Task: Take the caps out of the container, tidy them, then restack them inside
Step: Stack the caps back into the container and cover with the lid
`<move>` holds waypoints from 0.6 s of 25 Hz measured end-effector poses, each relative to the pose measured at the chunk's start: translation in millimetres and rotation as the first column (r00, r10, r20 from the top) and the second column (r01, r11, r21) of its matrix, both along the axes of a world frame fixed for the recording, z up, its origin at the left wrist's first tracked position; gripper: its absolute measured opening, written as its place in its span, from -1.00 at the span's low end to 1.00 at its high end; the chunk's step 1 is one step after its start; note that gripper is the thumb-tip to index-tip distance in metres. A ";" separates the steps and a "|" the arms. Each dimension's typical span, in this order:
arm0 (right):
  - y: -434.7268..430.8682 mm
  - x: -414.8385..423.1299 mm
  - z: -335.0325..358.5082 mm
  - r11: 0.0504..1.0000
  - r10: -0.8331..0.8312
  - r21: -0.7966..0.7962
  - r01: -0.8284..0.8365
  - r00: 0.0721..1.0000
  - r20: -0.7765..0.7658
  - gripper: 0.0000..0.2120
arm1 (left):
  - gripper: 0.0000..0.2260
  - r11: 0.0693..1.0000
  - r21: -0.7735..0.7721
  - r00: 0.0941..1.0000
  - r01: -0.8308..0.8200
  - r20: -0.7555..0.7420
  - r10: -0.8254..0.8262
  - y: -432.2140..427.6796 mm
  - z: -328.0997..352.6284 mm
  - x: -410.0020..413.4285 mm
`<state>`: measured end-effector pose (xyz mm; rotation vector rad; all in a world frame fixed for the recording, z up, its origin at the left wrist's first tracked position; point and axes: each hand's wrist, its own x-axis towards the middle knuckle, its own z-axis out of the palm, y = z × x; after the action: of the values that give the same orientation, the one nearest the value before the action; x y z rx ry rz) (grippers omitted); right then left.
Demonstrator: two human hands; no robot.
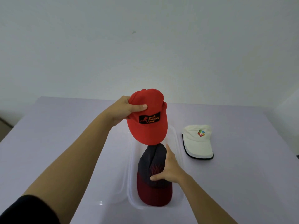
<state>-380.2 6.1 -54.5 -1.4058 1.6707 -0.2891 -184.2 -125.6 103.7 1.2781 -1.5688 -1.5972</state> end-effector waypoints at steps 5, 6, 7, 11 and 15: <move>5.4 -2.8 -3.6 0.992 0.083 -0.087 -0.087 0.996 -0.044 0.29 | -0.78 0.998 -0.019 0.998 -0.063 -0.033 0.062 -11.1 -13.1 -11.5; 9.8 -2.2 -1.5 0.988 0.097 -0.112 -0.103 0.993 -0.061 0.27 | -0.78 0.998 -0.009 0.998 -0.057 -0.032 0.057 -12.2 -16.4 -12.8; 14.6 -2.4 1.3 0.983 0.109 -0.136 -0.120 0.991 -0.079 0.26 | -0.77 0.999 0.007 0.999 -0.039 -0.021 0.039 -12.4 -20.0 -14.4; 32.0 -3.9 9.5 0.961 0.134 -0.222 -0.167 0.978 -0.157 0.22 | -0.76 0.982 0.137 0.981 0.131 0.126 -0.148 -10.4 -46.8 -29.4; 38.6 -0.4 12.7 0.948 0.138 -0.259 -0.187 0.971 -0.196 0.19 | -0.71 0.914 0.346 0.914 0.214 0.258 -0.312 -2.2 -90.9 -40.6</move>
<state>-380.5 44.7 -41.8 -1.8142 1.6891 -0.3205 -224.8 -127.8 12.8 1.6020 -1.7945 -1.9529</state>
